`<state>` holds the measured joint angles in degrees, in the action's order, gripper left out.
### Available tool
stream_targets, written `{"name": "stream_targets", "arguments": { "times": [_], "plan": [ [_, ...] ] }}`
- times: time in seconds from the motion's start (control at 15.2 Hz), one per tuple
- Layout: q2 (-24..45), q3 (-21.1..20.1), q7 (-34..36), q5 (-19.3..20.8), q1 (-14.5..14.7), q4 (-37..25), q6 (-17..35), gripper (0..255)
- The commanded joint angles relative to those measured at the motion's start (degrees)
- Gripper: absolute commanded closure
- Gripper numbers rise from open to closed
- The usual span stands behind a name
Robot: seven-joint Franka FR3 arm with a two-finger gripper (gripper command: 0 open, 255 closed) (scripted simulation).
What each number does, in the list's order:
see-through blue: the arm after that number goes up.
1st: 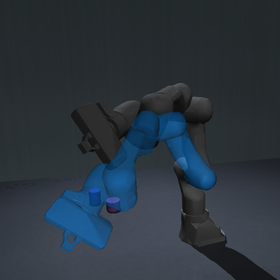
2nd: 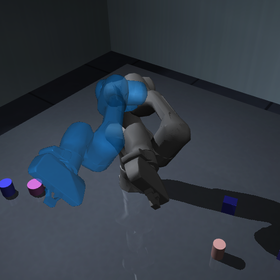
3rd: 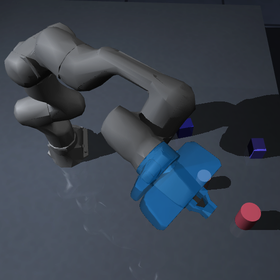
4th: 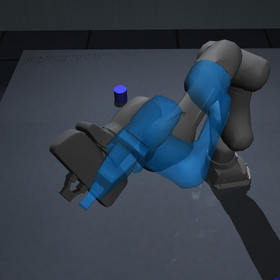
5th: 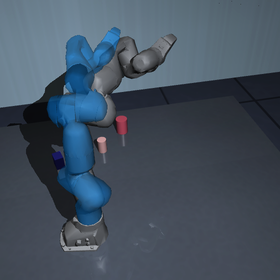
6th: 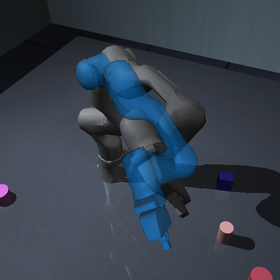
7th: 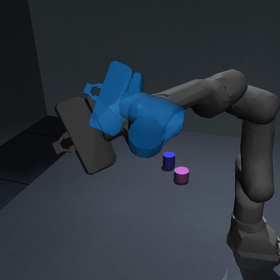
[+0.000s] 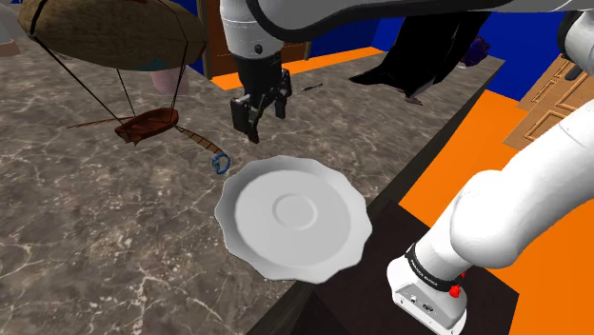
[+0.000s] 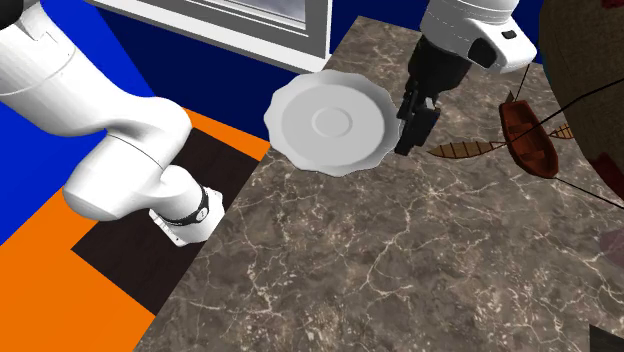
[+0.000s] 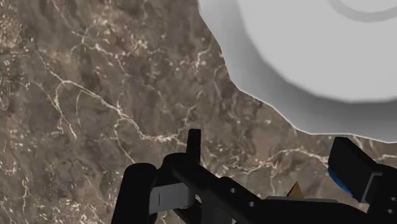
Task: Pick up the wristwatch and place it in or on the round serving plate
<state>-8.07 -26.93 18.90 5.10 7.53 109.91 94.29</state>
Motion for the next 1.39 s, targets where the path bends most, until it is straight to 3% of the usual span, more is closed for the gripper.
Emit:
{"name": "stream_targets", "arguments": {
  "times": [0.0,0.46,0.92,1.32],
  "plan": [
    [4.9,-2.5,3.4,3.1,1.2,-3.9,-1.2,0],
    [24.6,-6.9,12.9,15.7,9.3,-21.3,-8.9,0],
    [23.0,-6.3,12.9,15.2,7.8,-14.2,-3.1,0],
    [22.9,-6.3,12.9,15.2,7.7,-13.7,-2.6,0]
  ]
}}
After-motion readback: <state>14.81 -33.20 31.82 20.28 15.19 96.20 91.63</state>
